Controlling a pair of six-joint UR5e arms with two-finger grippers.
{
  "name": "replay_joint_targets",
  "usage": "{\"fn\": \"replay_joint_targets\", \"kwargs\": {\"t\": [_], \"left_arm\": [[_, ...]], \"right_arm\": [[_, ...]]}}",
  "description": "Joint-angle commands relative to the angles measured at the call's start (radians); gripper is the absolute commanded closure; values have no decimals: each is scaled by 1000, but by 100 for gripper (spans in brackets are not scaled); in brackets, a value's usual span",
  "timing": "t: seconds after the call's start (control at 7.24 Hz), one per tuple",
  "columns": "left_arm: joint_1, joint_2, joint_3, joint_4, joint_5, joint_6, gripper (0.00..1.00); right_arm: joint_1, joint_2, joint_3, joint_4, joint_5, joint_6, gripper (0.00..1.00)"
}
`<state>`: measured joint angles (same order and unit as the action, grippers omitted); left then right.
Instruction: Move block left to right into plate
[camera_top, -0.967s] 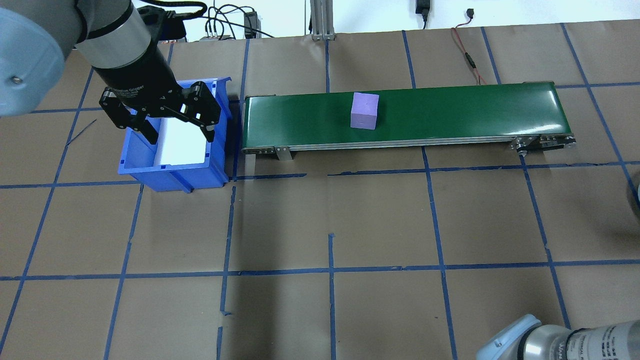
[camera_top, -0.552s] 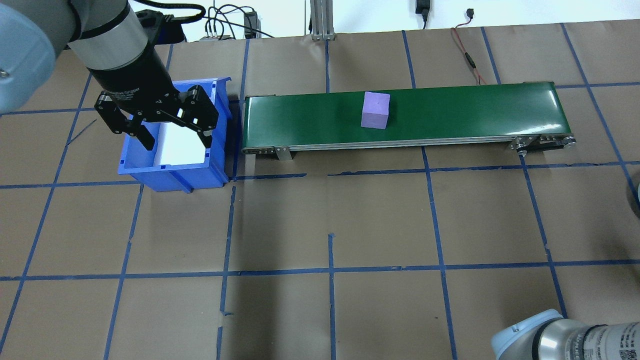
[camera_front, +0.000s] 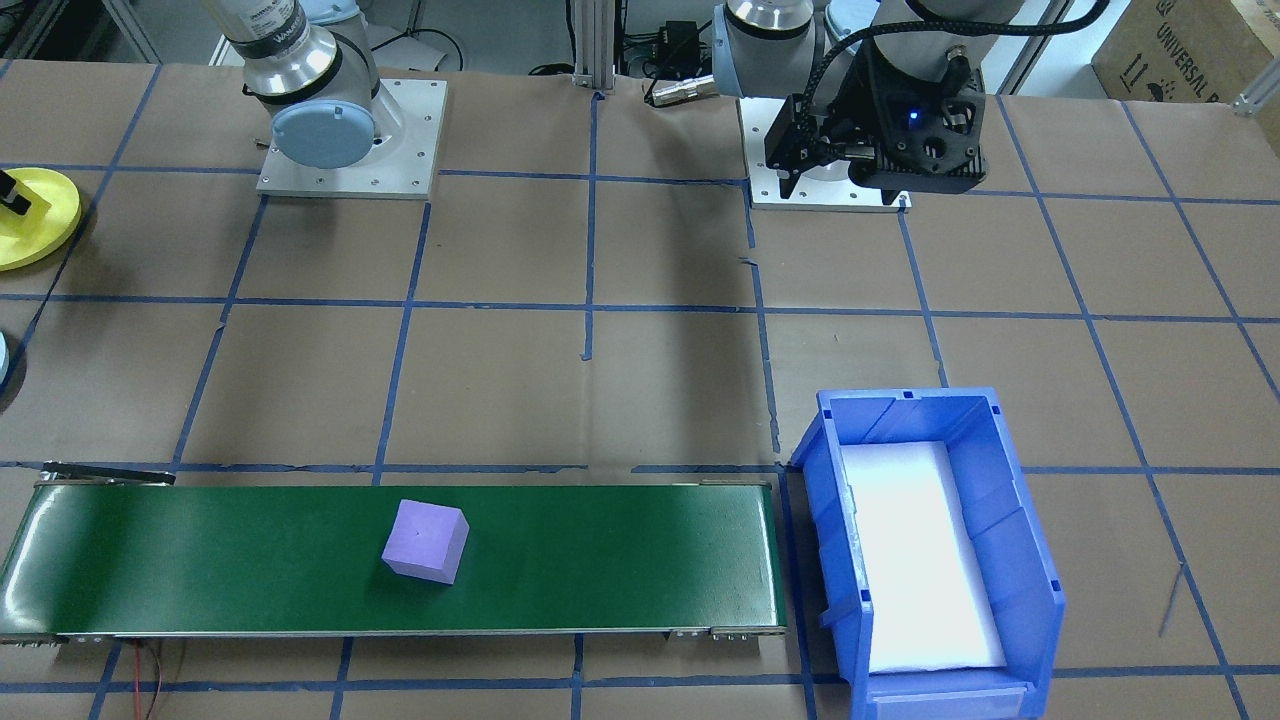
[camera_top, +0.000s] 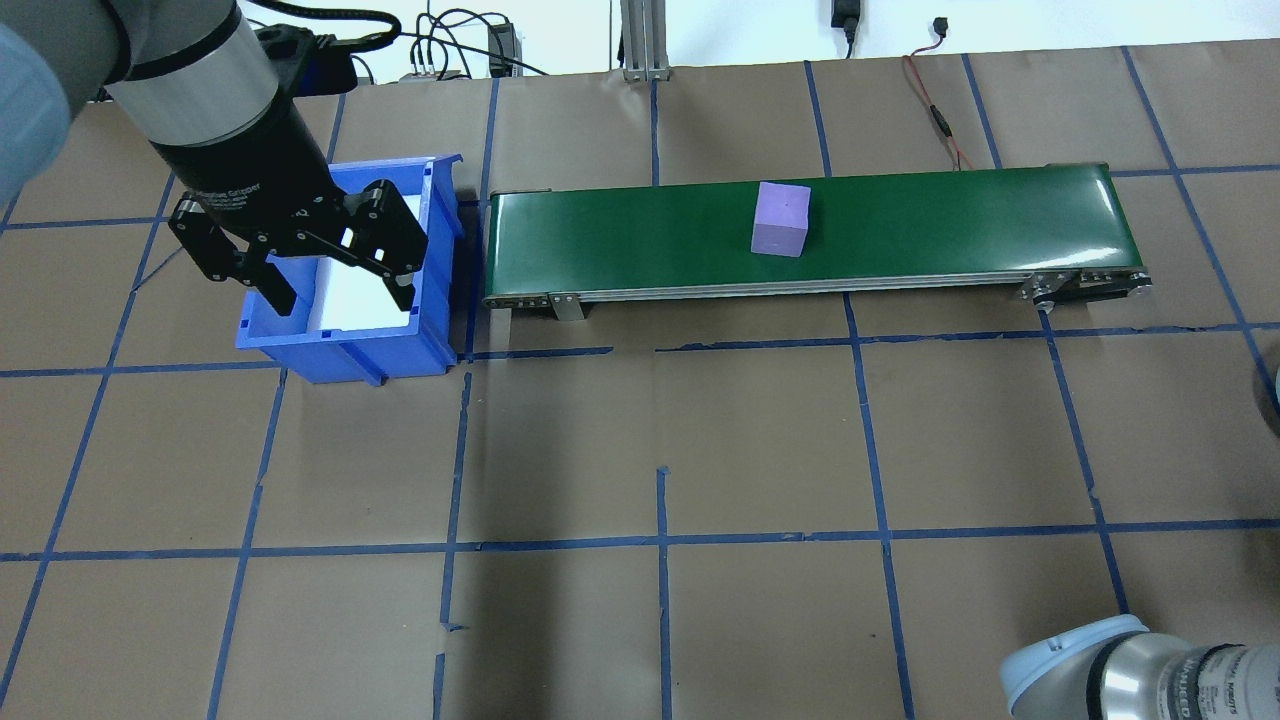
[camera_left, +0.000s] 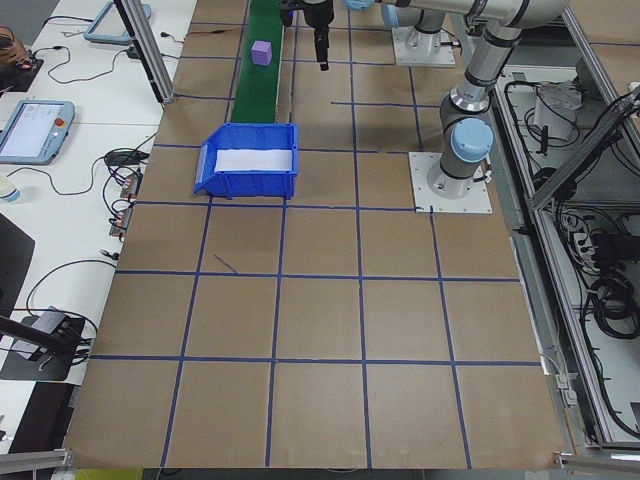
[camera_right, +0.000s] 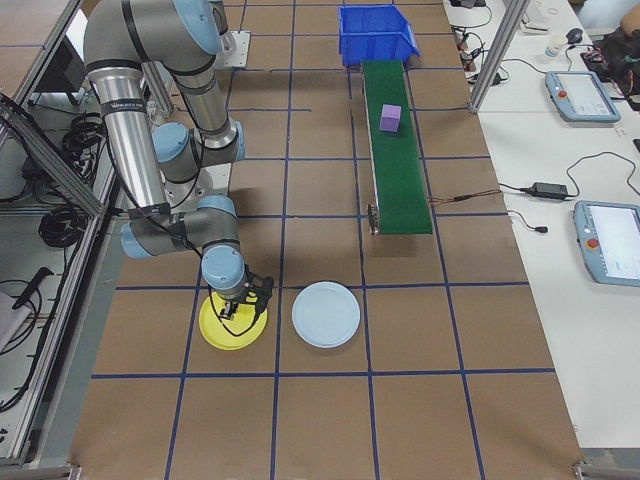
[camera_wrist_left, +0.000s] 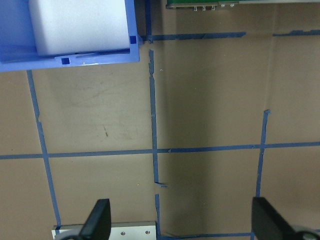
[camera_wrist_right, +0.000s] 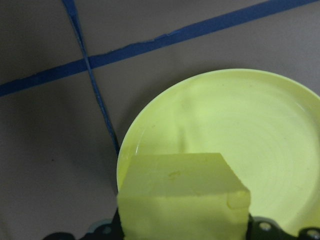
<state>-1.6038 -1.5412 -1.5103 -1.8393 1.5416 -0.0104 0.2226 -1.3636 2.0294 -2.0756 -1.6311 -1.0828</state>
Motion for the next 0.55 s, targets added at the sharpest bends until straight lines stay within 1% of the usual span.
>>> {"fn": "replay_joint_targets", "kwargs": {"t": [0.0,0.14,0.28,0.41], "left_arm": [[14,6,-1,-63,0,-3,0],[19,7,13,-54,-8,-6,0],[19,7,22,-52,-11,-6,0],[19,6,24,-51,-11,-6,0]], "right_arm": [[6,-6,-27,6,8,-2,0],[47,-18,-76,18,16,1,0],[160,-20,-147,22,55,10,0],[261,-5,-258,38,65,55,0]]}}
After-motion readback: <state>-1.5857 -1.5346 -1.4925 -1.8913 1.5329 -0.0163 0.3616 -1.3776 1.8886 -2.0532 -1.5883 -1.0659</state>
